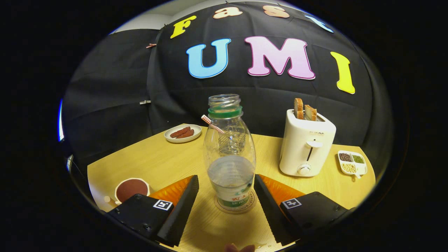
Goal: Take the bottle from table, then pour the juice into the cup, finally place the bottle on the coaster
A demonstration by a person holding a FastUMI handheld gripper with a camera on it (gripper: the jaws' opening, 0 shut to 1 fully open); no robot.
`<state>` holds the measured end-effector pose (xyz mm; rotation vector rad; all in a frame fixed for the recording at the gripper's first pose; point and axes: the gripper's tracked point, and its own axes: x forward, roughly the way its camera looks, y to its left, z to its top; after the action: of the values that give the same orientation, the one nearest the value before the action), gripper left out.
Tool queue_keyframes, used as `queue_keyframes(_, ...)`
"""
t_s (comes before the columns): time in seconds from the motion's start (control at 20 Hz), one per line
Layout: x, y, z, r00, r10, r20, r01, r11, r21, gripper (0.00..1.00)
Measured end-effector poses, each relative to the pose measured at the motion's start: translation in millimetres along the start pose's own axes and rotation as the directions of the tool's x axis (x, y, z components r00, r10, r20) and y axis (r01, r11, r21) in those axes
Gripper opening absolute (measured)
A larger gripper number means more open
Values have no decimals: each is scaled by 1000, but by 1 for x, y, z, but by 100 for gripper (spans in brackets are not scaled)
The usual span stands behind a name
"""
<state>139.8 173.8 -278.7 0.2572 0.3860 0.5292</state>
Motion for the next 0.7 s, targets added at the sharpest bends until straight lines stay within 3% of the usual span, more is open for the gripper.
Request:
queue_keyframes(0.35,-51,6,10,999,-36,-6,37,999,36,97)
queue_keyframes(0.7,-118,29,58,997,-38,61,37,999,17,97)
